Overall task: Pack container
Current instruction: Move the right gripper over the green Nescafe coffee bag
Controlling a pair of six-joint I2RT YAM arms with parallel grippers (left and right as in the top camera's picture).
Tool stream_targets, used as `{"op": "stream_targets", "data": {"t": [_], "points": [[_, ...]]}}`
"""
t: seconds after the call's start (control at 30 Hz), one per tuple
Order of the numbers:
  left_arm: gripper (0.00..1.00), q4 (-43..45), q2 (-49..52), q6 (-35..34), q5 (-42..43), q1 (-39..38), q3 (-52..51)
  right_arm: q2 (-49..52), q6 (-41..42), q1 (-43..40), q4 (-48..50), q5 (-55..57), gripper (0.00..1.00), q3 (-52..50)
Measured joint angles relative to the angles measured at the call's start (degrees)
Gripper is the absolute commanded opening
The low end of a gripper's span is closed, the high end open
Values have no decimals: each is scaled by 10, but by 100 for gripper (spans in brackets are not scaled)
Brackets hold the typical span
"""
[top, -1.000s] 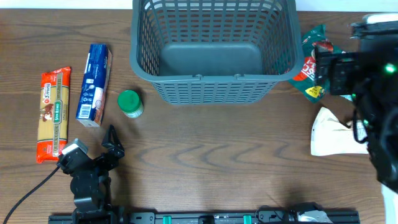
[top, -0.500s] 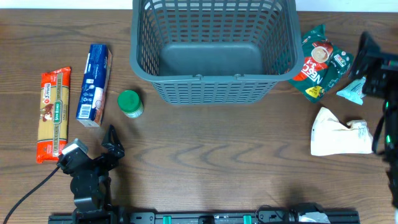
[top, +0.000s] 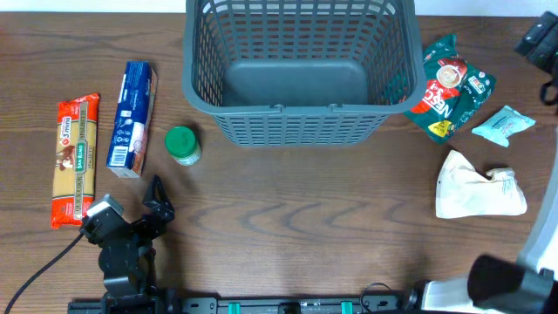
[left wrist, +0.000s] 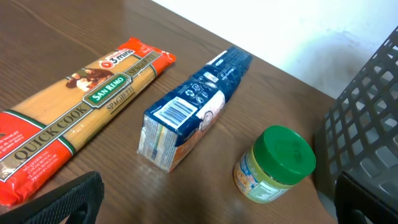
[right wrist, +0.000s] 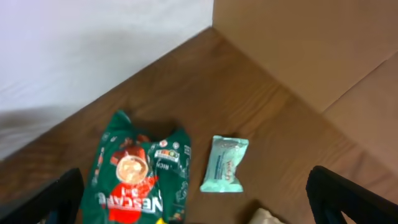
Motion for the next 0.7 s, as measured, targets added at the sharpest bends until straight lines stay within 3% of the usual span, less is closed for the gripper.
{"op": "stream_targets", "data": {"t": [0.23, 0.7], "points": [[99, 0, 0, 0, 0, 0, 0, 76, 30, -34, 12, -38, 99, 31], [99, 0, 0, 0, 0, 0, 0, 190, 97, 38, 44, 11, 99, 31]]}}
